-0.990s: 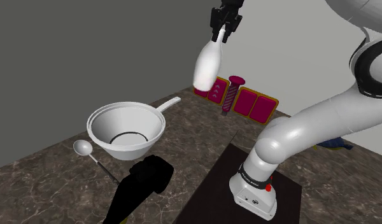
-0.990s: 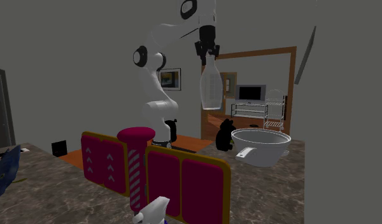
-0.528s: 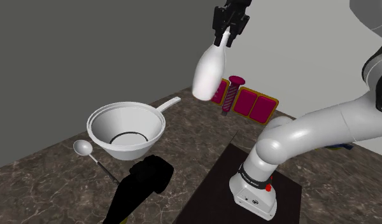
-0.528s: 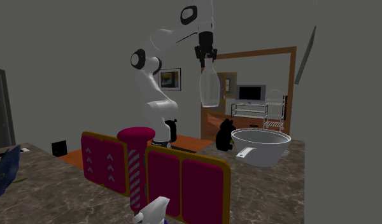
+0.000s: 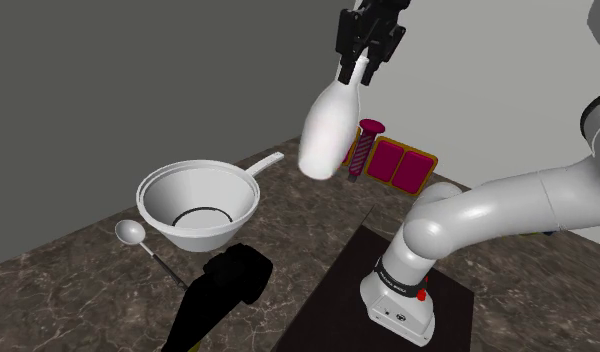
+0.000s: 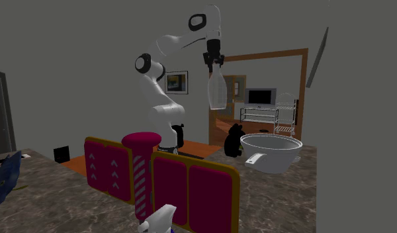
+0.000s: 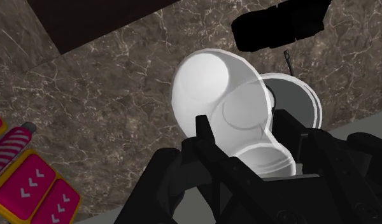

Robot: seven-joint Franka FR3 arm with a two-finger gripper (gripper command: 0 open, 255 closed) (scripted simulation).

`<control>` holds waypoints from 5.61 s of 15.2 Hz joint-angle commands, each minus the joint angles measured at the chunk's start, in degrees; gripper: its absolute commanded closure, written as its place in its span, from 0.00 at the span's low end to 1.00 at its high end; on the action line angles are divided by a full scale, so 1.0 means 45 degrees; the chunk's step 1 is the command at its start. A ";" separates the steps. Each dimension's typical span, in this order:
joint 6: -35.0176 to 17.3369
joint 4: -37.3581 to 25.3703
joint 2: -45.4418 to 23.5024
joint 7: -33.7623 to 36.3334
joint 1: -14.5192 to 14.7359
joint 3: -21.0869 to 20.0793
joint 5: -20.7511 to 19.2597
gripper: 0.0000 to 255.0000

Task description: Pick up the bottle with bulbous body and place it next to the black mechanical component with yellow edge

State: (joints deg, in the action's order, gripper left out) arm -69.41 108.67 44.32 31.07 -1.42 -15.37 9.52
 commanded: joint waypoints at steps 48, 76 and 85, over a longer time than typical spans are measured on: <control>-0.6748 1.0346 0.3634 -0.0101 0.1102 -0.1632 0.1847 1.00; -0.7153 1.0899 0.3774 -0.0054 0.1259 -0.1823 0.2055 0.00; -0.6828 1.0580 0.3785 -0.0040 0.1214 -0.1709 0.1943 0.00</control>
